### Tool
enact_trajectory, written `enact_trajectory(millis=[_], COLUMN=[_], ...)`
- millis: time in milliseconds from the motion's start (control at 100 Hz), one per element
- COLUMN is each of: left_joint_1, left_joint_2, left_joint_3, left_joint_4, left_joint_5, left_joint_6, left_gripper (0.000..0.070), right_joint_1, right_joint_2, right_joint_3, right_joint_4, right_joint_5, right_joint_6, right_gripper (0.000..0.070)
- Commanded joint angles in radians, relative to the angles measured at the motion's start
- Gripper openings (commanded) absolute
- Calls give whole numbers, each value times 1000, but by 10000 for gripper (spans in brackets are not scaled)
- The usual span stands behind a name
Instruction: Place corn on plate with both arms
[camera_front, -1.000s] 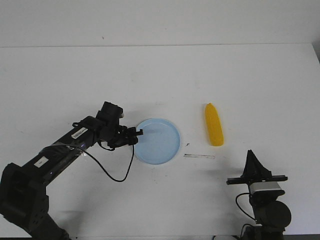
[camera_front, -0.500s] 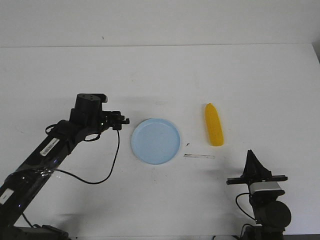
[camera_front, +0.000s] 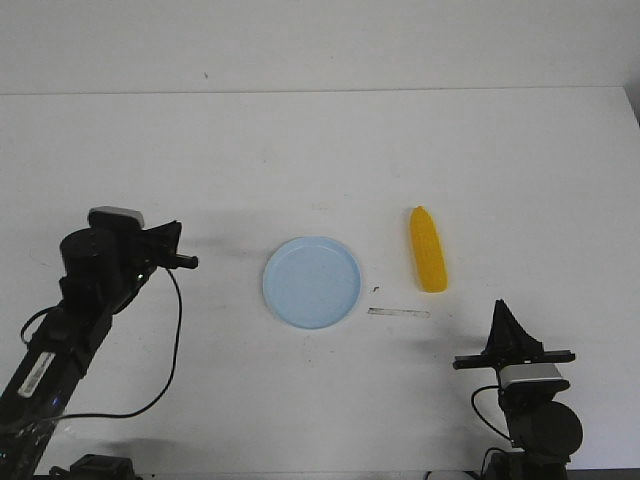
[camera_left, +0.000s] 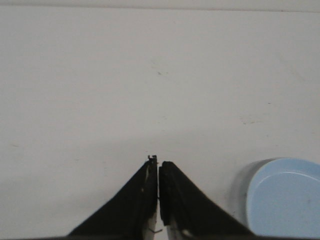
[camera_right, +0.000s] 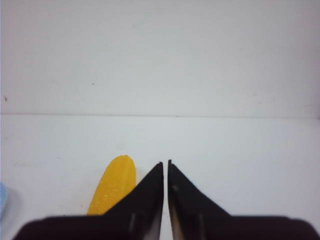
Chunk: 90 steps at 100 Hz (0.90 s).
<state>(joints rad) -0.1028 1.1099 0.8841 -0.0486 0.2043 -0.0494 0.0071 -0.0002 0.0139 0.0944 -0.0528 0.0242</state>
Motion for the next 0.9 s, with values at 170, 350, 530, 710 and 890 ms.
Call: enact_trajectory(millis=[170,350,530,710,890], left_joint_1=[95,125,129,129,129], left_joint_2=[-227,-418,-601,-790,-934], left_joint_3=[-158,-301,-431,-534,-594], left_joint_4=[121,208,209,206,204], left_joint_5=[-2,-7,-79,-100,-100], left_joint_6=[116,84,-47,-47,-49], left_gripper=[1,1,1,1,1], right_joint_1=[0,0,0,0,0], right_joint_2=[2,2,2,2,2], right_joint_3=[-1,-1,-1,-1,-1], right_joint_4=[10,10,10,10,10], right_joint_5=[0,0,0,0,0], right_joint_6=[9,9,9,9,9], right_gripper=[15,16,15,15,16])
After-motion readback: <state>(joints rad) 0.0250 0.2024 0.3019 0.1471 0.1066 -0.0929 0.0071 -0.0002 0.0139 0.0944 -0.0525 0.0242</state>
